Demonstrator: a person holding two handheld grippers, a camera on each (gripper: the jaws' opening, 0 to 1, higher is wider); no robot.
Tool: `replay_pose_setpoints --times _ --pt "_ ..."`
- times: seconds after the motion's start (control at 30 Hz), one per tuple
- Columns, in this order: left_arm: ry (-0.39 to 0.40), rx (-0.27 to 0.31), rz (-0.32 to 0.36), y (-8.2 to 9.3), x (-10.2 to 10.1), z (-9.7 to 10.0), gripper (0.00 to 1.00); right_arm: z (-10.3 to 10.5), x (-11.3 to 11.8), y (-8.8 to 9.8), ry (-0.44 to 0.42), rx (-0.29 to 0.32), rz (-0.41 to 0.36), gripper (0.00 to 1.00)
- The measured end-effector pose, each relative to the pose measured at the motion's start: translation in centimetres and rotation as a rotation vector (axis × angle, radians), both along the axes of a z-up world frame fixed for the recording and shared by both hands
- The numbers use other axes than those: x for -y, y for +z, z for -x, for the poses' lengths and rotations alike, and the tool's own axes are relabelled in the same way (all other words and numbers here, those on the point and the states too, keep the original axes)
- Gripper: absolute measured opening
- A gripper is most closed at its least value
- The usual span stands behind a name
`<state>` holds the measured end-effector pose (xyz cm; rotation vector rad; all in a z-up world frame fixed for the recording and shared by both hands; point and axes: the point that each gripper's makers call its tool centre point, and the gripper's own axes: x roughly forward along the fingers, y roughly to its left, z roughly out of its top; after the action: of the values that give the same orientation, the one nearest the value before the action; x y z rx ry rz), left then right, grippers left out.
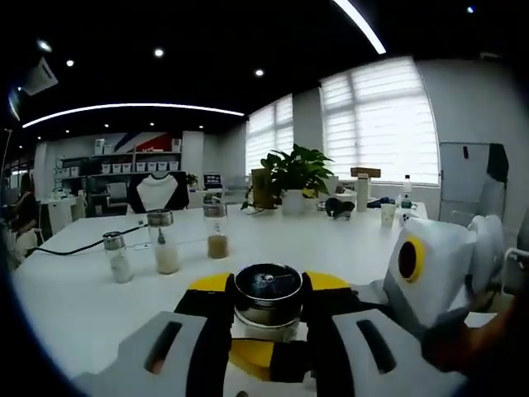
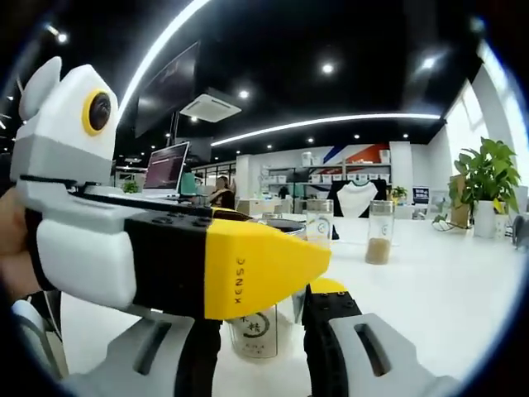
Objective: Rotate the seasoning bottle until the label or dispensing opening points toward the visible target arrow and the bottle remains upright within the marked orientation range
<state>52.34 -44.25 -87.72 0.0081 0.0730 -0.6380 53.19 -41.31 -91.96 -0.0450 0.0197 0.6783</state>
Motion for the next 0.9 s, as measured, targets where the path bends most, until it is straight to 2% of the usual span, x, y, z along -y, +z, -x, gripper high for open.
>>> replay_pose_setpoints --times 0.07,0.23,0.4,0.7,0.9 --pt "-0.009 0.000 0.010 0.0 -0.1 0.1 0.34 0.1 -0.1 0.0 0.007 0.000 0.001 0.35" --pt "-0.046 0.021 -0.016 0.0 -0.4 0.3 0.34 0.4 -0.6 -0.2 0.057 -0.020 0.005 0.34" --pt "-0.086 0.076 -0.041 0.5 -0.7 0.7 0.34 0.8 -1.0 0.0 0.094 -0.032 -0.001 0.34" --pt "-0.166 0.054 0.001 0.6 -1.9 0.5 0.34 1.4 -1.3 -0.5 0.133 -0.060 0.005 0.34" --pt "-0.135 0.063 -0.028 0.8 -3.7 -0.2 0.34 1.8 -1.5 -0.6 0.142 -0.069 0.005 0.34"
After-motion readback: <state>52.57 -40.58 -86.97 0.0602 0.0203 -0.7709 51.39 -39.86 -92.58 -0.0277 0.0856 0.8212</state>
